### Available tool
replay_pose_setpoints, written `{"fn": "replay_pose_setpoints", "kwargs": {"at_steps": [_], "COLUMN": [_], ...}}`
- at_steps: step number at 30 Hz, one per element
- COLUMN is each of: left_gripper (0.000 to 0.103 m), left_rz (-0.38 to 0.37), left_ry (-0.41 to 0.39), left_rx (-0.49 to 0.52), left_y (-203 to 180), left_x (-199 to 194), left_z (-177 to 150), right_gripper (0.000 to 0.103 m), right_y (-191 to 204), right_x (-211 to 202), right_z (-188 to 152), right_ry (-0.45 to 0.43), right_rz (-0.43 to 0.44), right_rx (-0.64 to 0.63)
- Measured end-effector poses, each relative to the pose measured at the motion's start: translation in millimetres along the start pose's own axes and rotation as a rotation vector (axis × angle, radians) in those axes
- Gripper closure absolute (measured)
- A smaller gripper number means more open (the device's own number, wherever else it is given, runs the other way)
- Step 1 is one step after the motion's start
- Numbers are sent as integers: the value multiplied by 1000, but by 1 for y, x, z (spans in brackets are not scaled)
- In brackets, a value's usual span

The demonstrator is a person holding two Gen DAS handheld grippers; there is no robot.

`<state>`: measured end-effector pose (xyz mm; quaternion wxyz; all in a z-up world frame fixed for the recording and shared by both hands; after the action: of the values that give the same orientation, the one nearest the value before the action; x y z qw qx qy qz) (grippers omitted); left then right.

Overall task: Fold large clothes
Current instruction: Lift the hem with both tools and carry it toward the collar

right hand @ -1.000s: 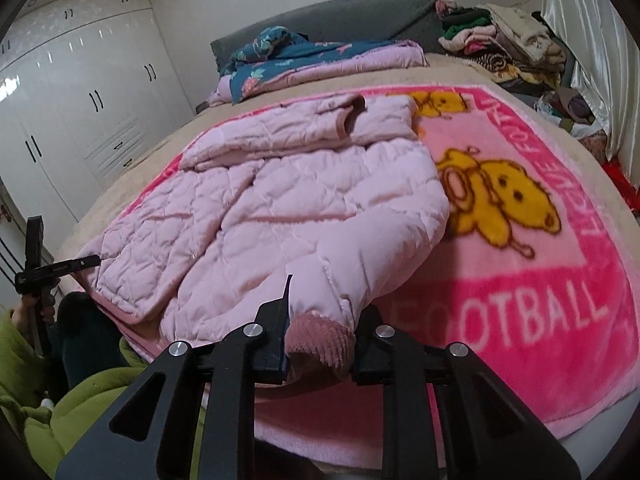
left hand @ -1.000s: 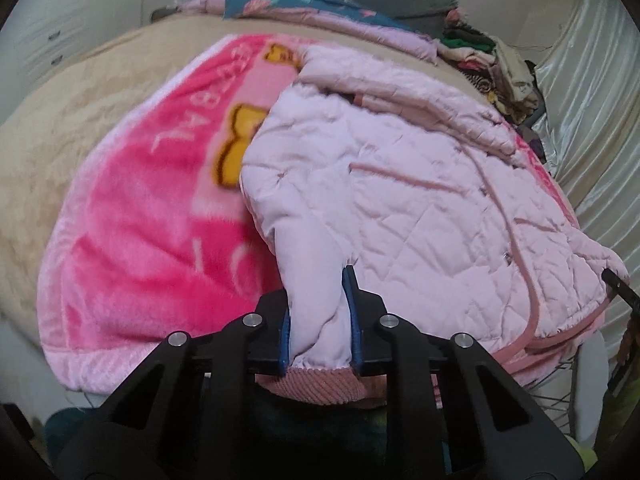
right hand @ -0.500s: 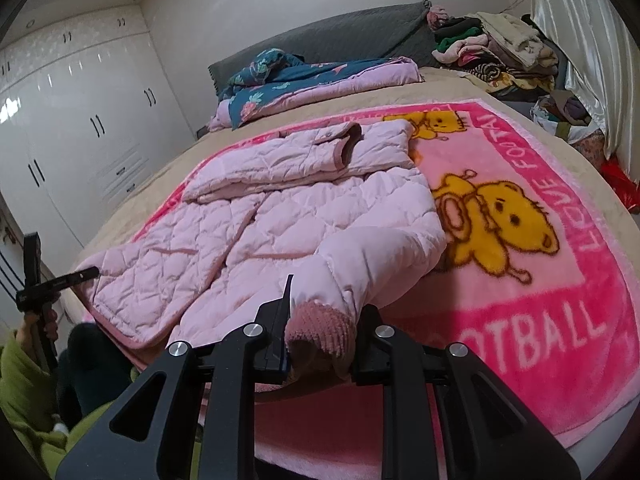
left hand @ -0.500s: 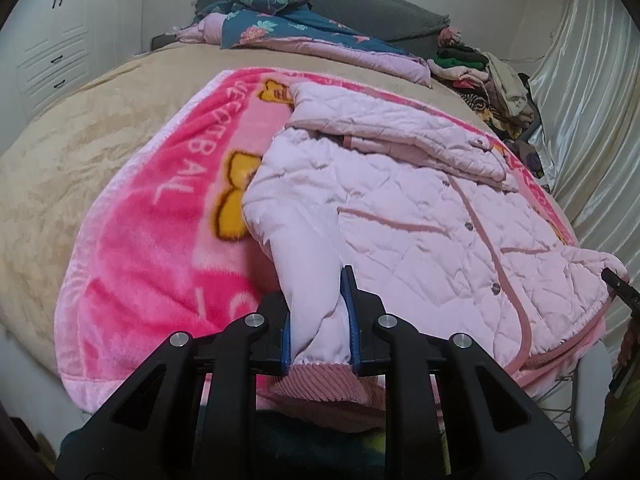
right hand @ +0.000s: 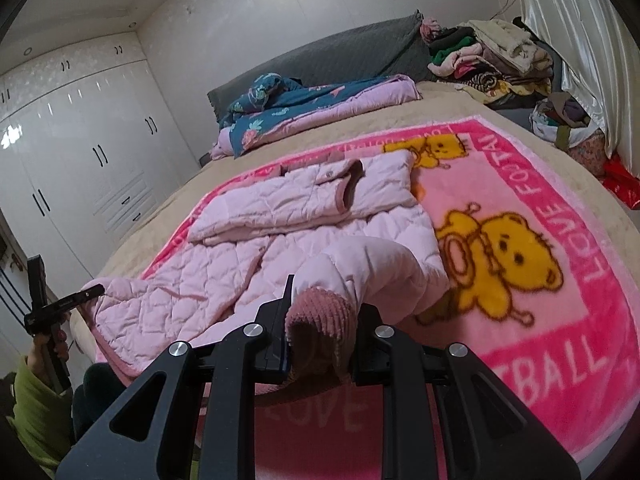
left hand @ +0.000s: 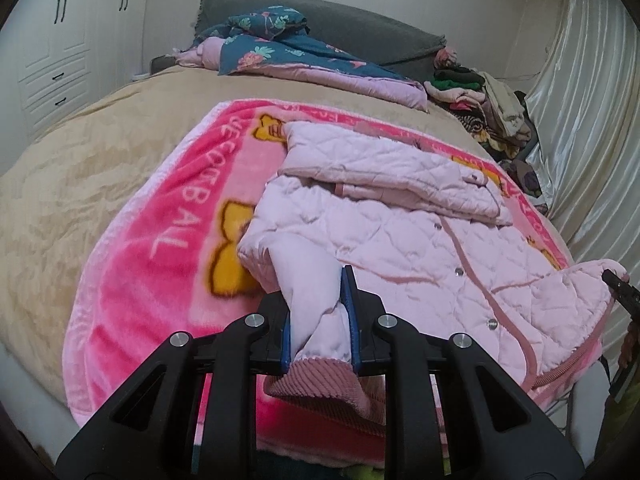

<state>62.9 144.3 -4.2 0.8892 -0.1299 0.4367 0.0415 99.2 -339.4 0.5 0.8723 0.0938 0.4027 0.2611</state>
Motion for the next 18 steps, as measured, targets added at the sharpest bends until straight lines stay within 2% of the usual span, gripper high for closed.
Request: {"fn": "replay_pose_setpoints", "kwargs": {"at_steps": [18], "left_gripper": [90], "left_rz": [15], "left_ry": [-47], "left_rx": [18], "left_y": [-10], "left_x": [-4], "left_z": [48], "right_gripper": [85], "right_y": [-4], "right_x": [1], "right_z": [35], "right_ry": [-43], "right_rz": [4], "right_rx": [20]}}
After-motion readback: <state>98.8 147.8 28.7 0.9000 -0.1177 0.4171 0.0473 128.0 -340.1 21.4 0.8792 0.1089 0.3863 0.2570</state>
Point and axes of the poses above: each gripper's, at about its wrist camera, not at the fingertips, and x roughly the way its jaws point, y to its left, z to its top, the point moved 2 cm from there along x, roughly the way its jaws point, and after that the axes turned 13 degrees about y, right-handed, at the moved point
